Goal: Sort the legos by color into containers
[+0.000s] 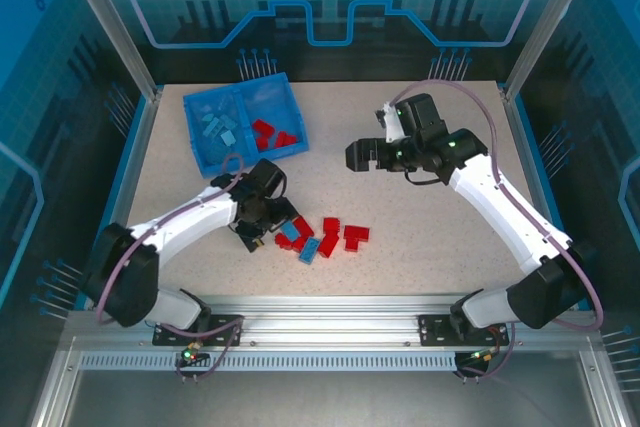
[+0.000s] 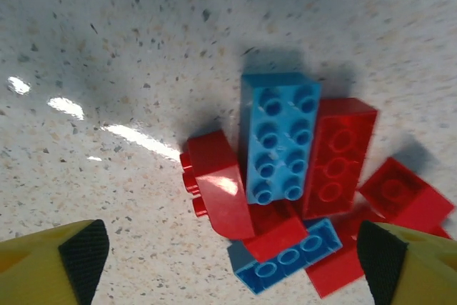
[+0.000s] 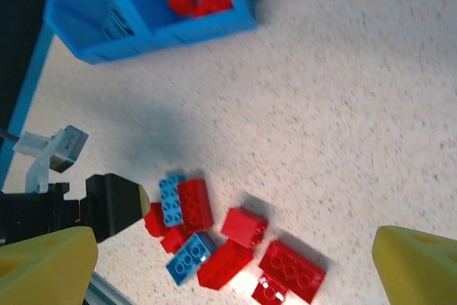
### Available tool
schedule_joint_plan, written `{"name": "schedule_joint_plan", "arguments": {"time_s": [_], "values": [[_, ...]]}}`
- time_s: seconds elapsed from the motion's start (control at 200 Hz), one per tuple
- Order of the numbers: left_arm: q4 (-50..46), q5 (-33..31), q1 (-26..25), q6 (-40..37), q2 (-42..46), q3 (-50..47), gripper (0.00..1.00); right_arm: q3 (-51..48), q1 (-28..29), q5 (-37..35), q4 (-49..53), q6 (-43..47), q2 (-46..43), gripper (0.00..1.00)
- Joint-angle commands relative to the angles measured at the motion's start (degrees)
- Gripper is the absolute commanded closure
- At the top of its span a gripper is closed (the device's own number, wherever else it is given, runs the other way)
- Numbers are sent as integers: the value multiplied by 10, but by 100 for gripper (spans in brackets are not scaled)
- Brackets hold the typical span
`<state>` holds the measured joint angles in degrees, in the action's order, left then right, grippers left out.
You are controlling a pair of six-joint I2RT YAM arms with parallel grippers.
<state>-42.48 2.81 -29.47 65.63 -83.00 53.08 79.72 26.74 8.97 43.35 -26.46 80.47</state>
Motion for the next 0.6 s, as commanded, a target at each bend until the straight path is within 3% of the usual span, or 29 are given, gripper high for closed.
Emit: {"name": "schedule_joint_plan", "arguments": {"time_s": [0.0,0.245,0.355,0.59], "values": [[-7,32,-2,12,-25,8,15,-2,-12,28,11,-12,-8,0],[-6,29,-2,9,-50,-9,42,22,-18,30,25,-4,9,0],[-1,35,-2,11,-51,-19,51,23,-19,30,29,-3,15,0],[-11,38,-3,1,-49,-36,56,21,-20,34,33,0,20,0]]}}
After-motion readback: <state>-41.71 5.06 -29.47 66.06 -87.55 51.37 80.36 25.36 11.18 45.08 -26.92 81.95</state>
